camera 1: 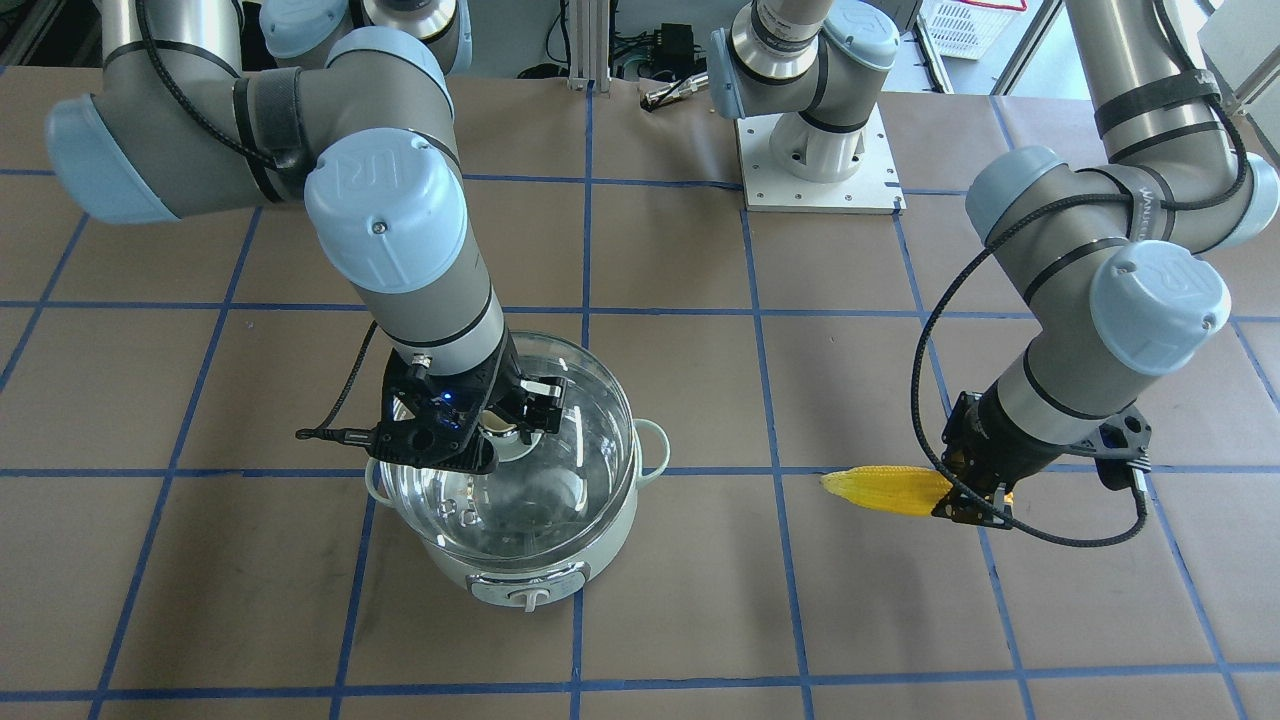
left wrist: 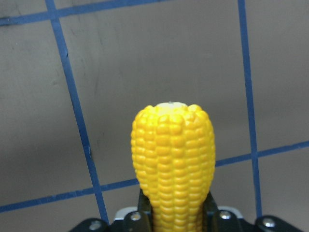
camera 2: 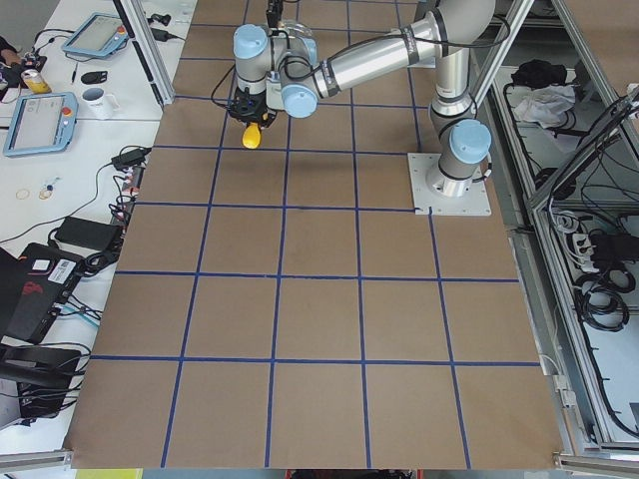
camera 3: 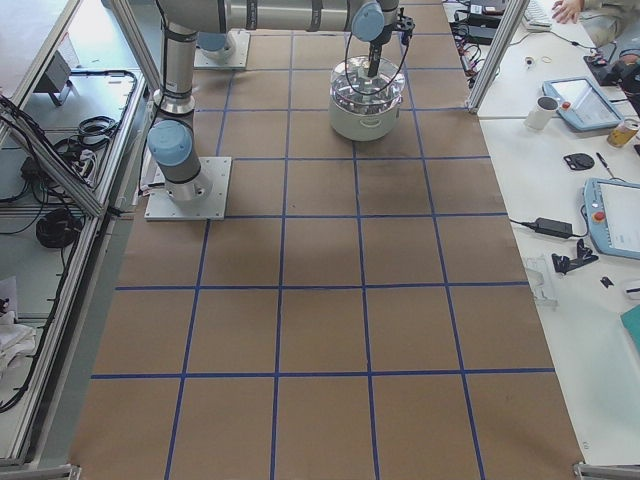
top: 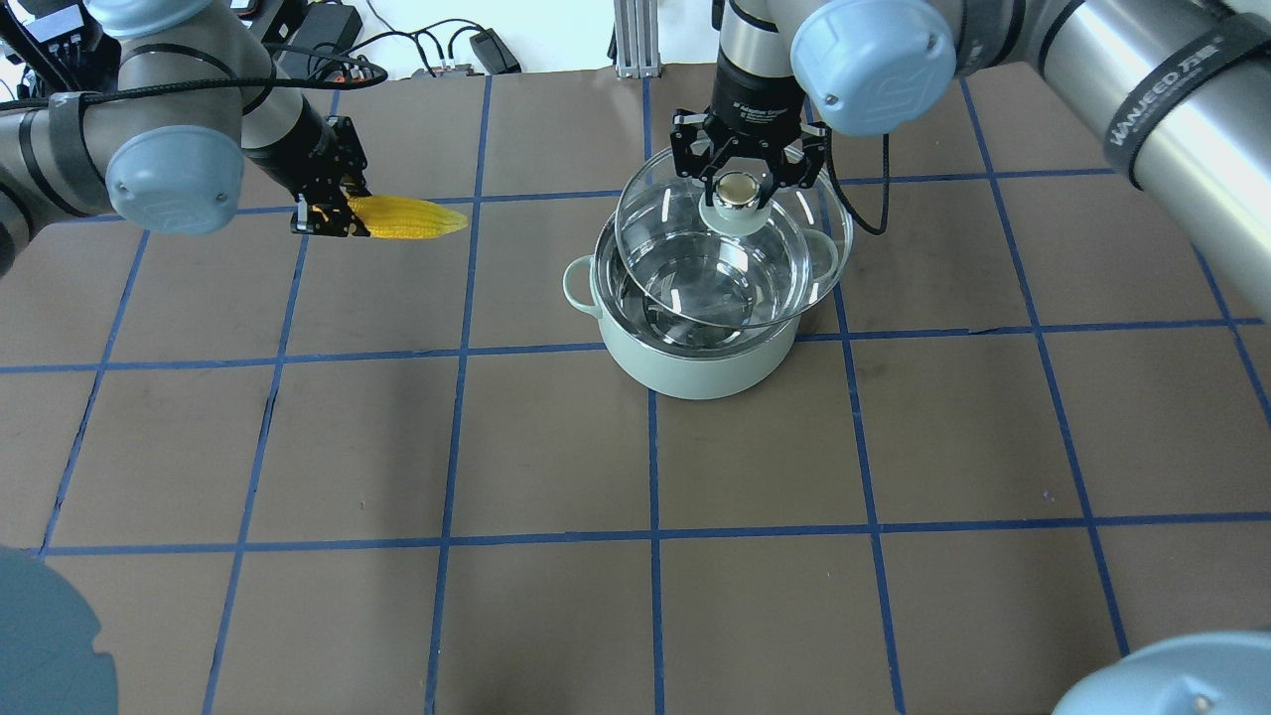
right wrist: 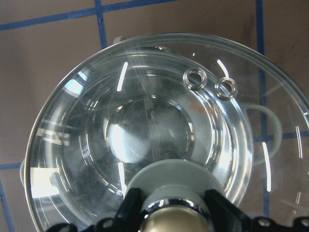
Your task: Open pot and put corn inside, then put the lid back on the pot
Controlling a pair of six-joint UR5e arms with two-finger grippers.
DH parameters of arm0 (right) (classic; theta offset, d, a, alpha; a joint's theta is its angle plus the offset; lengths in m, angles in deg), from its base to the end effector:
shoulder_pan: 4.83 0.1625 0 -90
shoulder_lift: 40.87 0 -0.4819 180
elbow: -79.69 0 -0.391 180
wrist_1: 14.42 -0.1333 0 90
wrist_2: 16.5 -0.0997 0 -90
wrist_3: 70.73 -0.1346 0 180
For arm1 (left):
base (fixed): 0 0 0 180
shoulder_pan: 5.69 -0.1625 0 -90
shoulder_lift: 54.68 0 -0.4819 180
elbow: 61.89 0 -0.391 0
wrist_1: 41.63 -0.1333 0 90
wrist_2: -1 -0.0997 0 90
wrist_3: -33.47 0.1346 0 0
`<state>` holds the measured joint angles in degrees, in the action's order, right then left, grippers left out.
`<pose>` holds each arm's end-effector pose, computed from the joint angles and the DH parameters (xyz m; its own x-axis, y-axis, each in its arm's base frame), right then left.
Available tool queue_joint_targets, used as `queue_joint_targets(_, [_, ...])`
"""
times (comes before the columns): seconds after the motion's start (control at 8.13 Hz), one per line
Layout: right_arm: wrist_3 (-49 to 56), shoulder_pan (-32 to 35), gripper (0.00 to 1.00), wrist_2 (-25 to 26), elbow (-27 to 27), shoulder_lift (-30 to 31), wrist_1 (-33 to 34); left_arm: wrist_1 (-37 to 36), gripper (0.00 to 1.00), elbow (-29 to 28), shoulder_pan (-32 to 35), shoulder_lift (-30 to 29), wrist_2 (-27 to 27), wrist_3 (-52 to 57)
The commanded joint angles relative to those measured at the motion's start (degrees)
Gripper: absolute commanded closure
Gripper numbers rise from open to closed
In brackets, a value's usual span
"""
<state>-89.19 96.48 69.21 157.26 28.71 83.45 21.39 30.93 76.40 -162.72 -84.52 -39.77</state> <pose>0.2690 -0.6139 0.4253 -0.9896 0.1251 -0.0703 0.1236 0.9920 0.0257 -0.0560 -0.6419 0.3587 -0.1541 -0.9802 0.1245 -0.9861 0.1605 0.0436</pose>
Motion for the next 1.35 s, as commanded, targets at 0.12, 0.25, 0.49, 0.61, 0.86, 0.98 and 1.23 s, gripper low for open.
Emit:
queue_joint_targets(0.12, [20.3, -12.3, 0.9, 0.9, 0.5, 5.4, -7.7, -4.7, 1.0, 0.0, 9.1, 0.5, 0.4, -6.5])
queue_joint_targets(0.25, [26.2, -15.6, 0.91, 0.9, 0.9, 6.4, -8.7, -6.2, 1.0, 0.0, 12.3, 0.6, 0.4, -11.0])
queue_joint_targets(0.49, [40.5, -24.3, 0.94, 4.0, 3.0, 8.9, -10.5, -10.8, 1.0, 0.0, 19.9, 0.2, 0.2, -20.1])
queue_joint_targets(0.61, [45.5, -28.8, 0.94, 4.2, 3.2, 9.5, -10.9, -11.6, 1.0, 0.0, 22.8, 0.0, 0.2, -23.3])
queue_joint_targets(0.86, [50.2, -31.6, 0.95, 4.3, 3.3, 9.5, -11.1, -16.1, 1.0, 0.0, 27.1, -0.8, 0.2, -27.2])
queue_joint_targets(0.98, [50.4, -31.6, 0.95, 4.3, 3.5, 9.5, -10.9, -17.6, 1.0, 0.0, 28.2, -1.0, 0.2, -27.3])
queue_joint_targets(1.23, [50.4, -31.6, 0.96, 4.2, 4.4, 9.5, -10.5, -17.5, 1.0, 0.3, 29.9, -2.8, 0.2, -27.7])
